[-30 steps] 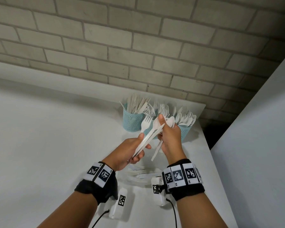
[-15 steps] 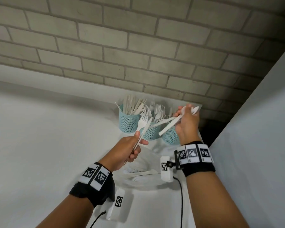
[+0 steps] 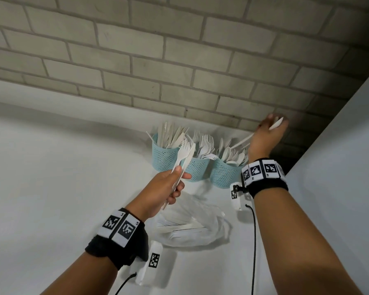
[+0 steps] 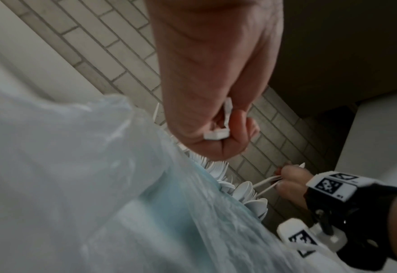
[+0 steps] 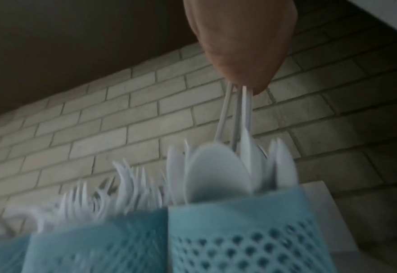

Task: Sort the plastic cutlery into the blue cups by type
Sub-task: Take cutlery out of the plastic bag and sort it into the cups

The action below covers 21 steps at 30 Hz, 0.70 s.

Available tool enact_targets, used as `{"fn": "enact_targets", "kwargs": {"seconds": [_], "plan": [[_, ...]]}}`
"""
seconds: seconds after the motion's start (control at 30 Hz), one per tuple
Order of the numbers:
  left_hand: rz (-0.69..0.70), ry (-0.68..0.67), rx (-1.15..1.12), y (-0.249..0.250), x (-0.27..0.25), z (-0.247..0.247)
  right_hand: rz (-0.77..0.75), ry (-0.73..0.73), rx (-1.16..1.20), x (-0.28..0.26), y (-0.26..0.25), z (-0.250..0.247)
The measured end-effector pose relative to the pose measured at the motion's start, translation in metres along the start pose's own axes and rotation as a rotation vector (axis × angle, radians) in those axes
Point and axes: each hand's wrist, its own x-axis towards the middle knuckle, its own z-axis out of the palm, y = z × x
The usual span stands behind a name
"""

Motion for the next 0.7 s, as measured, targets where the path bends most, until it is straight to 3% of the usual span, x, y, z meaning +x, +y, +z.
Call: {"fn": "enact_targets", "kwargs": {"seconds": [0.13,0.23,0.33,0.5,0.63,0.7], "plan": [[-0.023,0.003,-0.033,-0.001,0.001,0.0,0.077,-0.176,-0.167,-0.008,0.032,0.001],[-0.04,0.005,-0.055,0.0,0.0,-0.002,0.138,-0.22,-0.257,-0.008,0.04,0.004],[-0.041,0.0,-0.099,0.0,0.001,-0.004,0.045,-0.297,-0.51,-0.005,0.045,0.004],[-0.043,-0.04,-0.17,-0.003,0.0,-0.007,-0.011,-0.572,-0.903,-0.012,0.045,0.006],[-0.027,-0.05,-0.18,-0.004,-0.002,-0.01,-0.336,-0.459,-0.784,-0.027,0.018,0.014],[-0.02,-0.045,-0.174,-0.004,-0.002,-0.01,-0.259,-0.566,-0.584,-0.05,-0.009,0.016]]}}
